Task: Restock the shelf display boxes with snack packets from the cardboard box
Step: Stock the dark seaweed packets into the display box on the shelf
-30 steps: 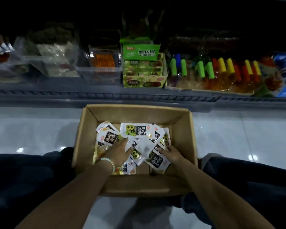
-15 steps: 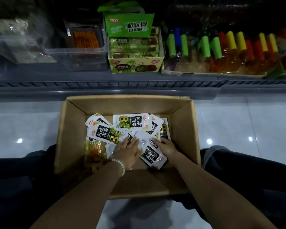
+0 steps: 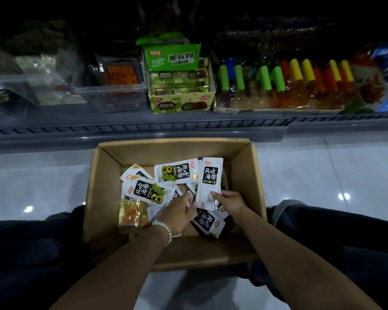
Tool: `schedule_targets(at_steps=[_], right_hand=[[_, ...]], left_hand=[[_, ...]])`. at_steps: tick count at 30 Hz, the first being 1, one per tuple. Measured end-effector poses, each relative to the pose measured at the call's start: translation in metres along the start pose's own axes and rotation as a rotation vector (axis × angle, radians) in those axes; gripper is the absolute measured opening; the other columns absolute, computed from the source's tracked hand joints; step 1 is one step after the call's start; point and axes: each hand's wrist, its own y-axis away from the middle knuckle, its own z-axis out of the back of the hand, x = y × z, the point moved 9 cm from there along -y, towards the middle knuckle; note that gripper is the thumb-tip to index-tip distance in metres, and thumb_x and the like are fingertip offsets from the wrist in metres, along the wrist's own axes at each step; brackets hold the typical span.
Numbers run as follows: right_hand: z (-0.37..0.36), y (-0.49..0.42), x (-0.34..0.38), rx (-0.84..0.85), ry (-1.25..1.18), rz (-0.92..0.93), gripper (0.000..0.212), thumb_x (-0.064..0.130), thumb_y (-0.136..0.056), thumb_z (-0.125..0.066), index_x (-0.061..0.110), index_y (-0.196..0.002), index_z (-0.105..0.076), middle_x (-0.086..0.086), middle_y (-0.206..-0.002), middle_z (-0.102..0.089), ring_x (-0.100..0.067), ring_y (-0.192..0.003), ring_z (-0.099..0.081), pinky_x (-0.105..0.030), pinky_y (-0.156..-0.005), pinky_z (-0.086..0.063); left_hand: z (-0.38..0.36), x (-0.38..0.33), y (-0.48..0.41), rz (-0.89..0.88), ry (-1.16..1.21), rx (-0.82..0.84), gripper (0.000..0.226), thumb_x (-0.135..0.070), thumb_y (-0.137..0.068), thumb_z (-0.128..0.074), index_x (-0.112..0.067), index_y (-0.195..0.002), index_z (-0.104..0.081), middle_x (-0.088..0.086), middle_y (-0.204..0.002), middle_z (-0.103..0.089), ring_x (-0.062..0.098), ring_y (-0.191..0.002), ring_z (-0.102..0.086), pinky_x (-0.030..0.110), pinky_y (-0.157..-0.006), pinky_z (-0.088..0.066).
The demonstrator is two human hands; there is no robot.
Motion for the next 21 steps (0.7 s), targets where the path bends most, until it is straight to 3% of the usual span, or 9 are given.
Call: schedule_targets(at_steps=[1,4,5,8,10,12,15,19,21], right_hand=[[0.005,0.006,0.007,-0.007,0.017,0.022,0.030,0.018,-0.090,-0.064,-0.002,-0.112,-0.066,-0.013,-0.101,-0.067,-0.015,-0.070,-0.057,-0.017,-0.053,-0.044],[0.017,0.027,0.030,-0.008,0.050,0.090,0.029,0.014,-0.089,-0.064,-0.003,-0.112,-0.066,-0.012,-0.098,-0.066,-0.005,-0.062,-0.056,-0.009,-0.046,-0.042],[0.019,0.036,0.039,-0.003,0.059,0.114,0.028,0.014,-0.089,-0.065,-0.004,-0.111,-0.066,-0.013,-0.099,-0.067,-0.004,-0.061,-0.058,-0.009,-0.048,-0.043],[0.022,0.066,0.070,0.025,0.065,0.170,0.028,0.015,-0.086,-0.068,-0.003,-0.109,-0.068,-0.014,-0.103,-0.069,-0.012,-0.069,-0.063,-0.016,-0.060,-0.052],[0.020,0.089,0.097,0.074,0.103,0.215,0.030,0.021,-0.087,-0.068,0.002,-0.111,-0.069,-0.009,-0.101,-0.071,-0.011,-0.073,-0.064,-0.017,-0.060,-0.051],[0.018,0.115,0.129,0.147,0.172,0.272,0.031,0.025,-0.089,-0.064,0.006,-0.113,-0.068,-0.004,-0.101,-0.070,-0.010,-0.077,-0.064,-0.017,-0.060,-0.049],[0.017,0.157,0.177,0.260,0.167,0.334,0.032,0.024,-0.090,-0.063,0.004,-0.114,-0.067,-0.010,-0.110,-0.070,-0.023,-0.094,-0.068,-0.034,-0.085,-0.055],[0.016,0.214,0.237,0.322,0.101,0.474,0.027,0.018,-0.092,-0.060,0.010,-0.118,-0.064,-0.008,-0.113,-0.070,-0.024,-0.103,-0.067,-0.039,-0.095,-0.051],[0.013,0.239,0.258,0.294,0.048,0.550,0.029,0.017,-0.091,-0.062,0.015,-0.120,-0.061,-0.005,-0.113,-0.070,-0.023,-0.103,-0.067,-0.042,-0.095,-0.051]], left_hand=[[0.008,-0.005,0.005,0.010,0.085,-0.026,0.045,-0.053,-0.097,-0.032,-0.031,-0.135,-0.038,0.006,-0.126,-0.060,0.027,-0.113,-0.057,0.045,-0.098,-0.045],[0.029,-0.025,0.024,0.041,0.293,-0.015,0.045,-0.045,-0.100,-0.036,-0.021,-0.138,-0.034,-0.010,-0.135,-0.042,0.022,-0.128,-0.046,0.025,-0.098,-0.034],[0.034,-0.032,0.028,0.049,0.336,0.011,0.044,-0.047,-0.100,-0.036,-0.020,-0.135,-0.033,-0.008,-0.135,-0.040,0.022,-0.131,-0.042,0.025,-0.095,-0.033],[0.044,-0.048,0.046,0.143,0.445,0.114,0.075,-0.064,-0.093,-0.032,-0.015,-0.149,-0.023,0.006,-0.153,-0.031,0.028,-0.135,-0.039,0.037,-0.102,-0.036],[0.052,-0.063,0.061,0.171,0.643,0.167,0.068,-0.066,-0.092,-0.033,-0.024,-0.145,-0.034,0.006,-0.147,-0.042,0.027,-0.128,-0.047,0.040,-0.100,-0.040],[0.069,-0.084,0.074,0.104,0.855,0.161,0.047,-0.059,-0.094,-0.038,-0.028,-0.128,-0.050,0.006,-0.129,-0.060,0.026,-0.117,-0.057,0.043,-0.101,-0.044],[0.119,-0.110,0.097,-0.014,0.980,0.017,0.027,-0.044,-0.093,-0.052,-0.025,-0.110,-0.059,0.003,-0.107,-0.069,0.021,-0.102,-0.065,0.035,-0.084,-0.054],[0.184,-0.138,0.135,-0.130,0.965,-0.151,0.050,-0.044,-0.074,-0.072,-0.015,-0.113,-0.064,0.004,-0.109,-0.072,0.023,-0.110,-0.063,0.038,-0.093,-0.053],[0.207,-0.152,0.155,-0.197,0.959,-0.201,0.039,-0.034,-0.080,-0.071,-0.012,-0.112,-0.065,0.003,-0.101,-0.074,0.018,-0.097,-0.069,0.029,-0.073,-0.058]])
